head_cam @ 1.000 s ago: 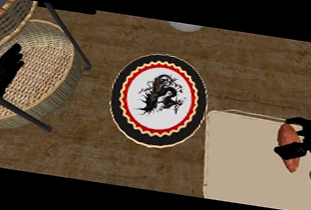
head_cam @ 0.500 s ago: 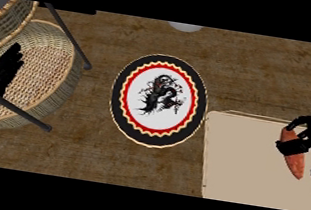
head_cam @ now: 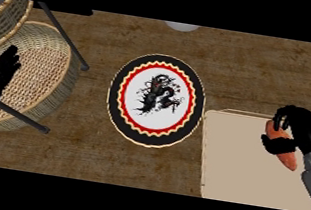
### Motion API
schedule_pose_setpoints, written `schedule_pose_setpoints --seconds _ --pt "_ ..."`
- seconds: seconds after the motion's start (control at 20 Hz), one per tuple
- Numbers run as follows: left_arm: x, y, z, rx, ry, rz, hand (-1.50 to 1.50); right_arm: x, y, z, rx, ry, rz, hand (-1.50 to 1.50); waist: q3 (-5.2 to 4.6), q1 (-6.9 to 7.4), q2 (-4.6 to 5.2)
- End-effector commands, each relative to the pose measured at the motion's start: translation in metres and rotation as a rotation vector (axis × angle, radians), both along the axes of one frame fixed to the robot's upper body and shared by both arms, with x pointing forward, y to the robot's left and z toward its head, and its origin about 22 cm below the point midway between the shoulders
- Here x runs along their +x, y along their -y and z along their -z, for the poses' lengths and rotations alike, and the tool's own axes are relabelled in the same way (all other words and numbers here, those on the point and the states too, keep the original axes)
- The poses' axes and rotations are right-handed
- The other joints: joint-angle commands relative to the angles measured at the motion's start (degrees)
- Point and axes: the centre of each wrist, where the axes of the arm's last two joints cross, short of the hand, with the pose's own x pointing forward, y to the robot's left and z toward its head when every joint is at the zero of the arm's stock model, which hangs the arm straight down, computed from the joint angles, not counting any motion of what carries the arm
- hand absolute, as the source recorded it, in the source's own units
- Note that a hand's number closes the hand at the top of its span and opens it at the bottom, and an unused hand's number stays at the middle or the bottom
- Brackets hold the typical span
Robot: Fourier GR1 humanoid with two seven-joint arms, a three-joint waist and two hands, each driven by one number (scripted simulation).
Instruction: Pick the sweet potato from the tray and place it in the plate
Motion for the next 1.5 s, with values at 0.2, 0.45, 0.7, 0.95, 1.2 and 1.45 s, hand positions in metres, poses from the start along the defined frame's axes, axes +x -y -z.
schedule_pose_setpoints --seconds 0.2,0.45,0.7,0.95,1.2,1.45 --pt "0.022 0.057 -0.008 -0.076 0.057 0.136 0.00 -0.001 -0.022 -0.041 0.089 0.436 -0.286 1.50 0.19 -2.30 0.23" --pt "0.024 0.060 -0.004 -0.066 0.058 0.148 0.00 0.002 -0.043 -0.085 0.185 0.551 -0.433 1.50 0.09 -1.76 0.36" --pt "0.014 0.074 0.003 -0.053 0.048 0.159 0.00 -0.010 -0.078 -0.104 0.279 0.494 -0.514 1.50 0.06 -0.92 0.16" --pt "0.026 0.074 -0.005 -0.061 0.077 0.173 0.00 -0.003 -0.136 -0.097 0.352 0.412 -0.505 1.50 0.01 0.09 0.53" --pt "0.039 0.068 -0.016 -0.059 0.070 0.191 0.00 0.022 -0.176 -0.084 0.385 0.373 -0.537 1.50 0.06 0.87 0.96" --pt "0.038 0.085 -0.014 -0.080 0.068 0.196 0.00 0.023 -0.228 -0.056 0.331 0.299 -0.548 1.50 0.07 1.17 1.02"
